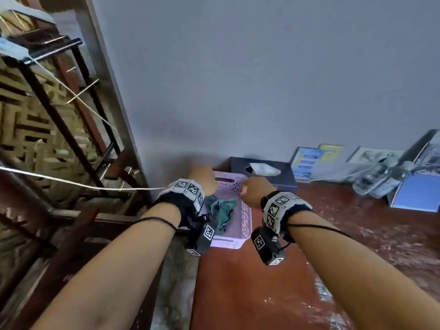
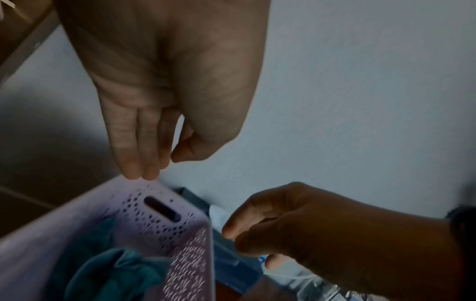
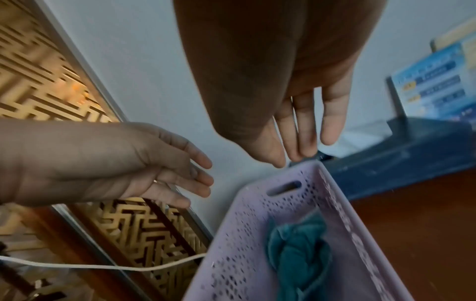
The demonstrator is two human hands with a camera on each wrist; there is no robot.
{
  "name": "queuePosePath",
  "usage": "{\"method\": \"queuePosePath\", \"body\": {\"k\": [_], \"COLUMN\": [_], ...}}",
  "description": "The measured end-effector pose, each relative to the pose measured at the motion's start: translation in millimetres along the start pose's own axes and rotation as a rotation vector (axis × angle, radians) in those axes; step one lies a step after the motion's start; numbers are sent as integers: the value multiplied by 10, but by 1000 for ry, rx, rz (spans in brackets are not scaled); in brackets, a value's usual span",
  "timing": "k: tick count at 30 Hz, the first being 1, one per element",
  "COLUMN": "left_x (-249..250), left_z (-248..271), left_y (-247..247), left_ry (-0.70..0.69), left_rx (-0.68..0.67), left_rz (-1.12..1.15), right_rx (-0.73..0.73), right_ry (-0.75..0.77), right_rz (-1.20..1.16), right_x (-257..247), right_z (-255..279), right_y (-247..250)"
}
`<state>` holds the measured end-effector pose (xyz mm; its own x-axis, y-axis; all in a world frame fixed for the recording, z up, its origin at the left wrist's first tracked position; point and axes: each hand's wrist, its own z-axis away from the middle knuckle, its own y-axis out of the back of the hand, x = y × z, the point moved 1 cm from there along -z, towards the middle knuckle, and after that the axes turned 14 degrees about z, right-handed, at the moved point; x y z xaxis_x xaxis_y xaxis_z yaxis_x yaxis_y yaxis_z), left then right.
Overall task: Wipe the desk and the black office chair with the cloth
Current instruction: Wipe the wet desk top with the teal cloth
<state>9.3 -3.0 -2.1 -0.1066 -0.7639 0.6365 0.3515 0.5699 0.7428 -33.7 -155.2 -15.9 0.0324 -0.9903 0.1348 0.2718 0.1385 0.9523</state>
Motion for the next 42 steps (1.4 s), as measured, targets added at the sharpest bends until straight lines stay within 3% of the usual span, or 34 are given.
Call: {"method": "queuePosePath", "body": {"k": [5,9,13,17,19,21,23,25,28,32,35,38,42], "left_x": [-358,-516,-582,-513,-409,-287,-173,-102,17,242,430,644,760], "left_z": [-487,-748,-888,-947,-925,-888,-824,-748,-560,-173,161,588,1065], "left_y": [-464,-763,-959,-1001,-913,-763,-627,-496,-315,-67,31,59,35], "left_ry": [63,53,131,59,28,-24,-84,-99,-154,-160,-132,-136,-148], "left_rx": [-162,-275,-317,-329,-380,-372,-371,-301,-193,-207,-274,-244,-191], "left_rz": [5,-10,-39,-70,1,55,57,105,218,438,240,-18,13], "right_rx": [-160,-90,-78,-74,-56,-62,-69,-40,70,272,374,434,517], "right_ry": [-30,20,38,55,41,-40,-124,-142,-164,-211,-262,-300,-346], "right_rz": [-39,56,60,37,-76,-383,-585,-600,-588,-622,-655,-668,-707], "right_x": [-58,-67,-112,-87,-59,-12,29,73,166,352,420,462,599], "right_z": [-405,-627,-704,-719,-668,-583,-491,-395,-200,143,493,890,1507], "right_y": [-521,-734,-813,-809,-754,-658,-538,-399,-137,231,413,482,508]}}
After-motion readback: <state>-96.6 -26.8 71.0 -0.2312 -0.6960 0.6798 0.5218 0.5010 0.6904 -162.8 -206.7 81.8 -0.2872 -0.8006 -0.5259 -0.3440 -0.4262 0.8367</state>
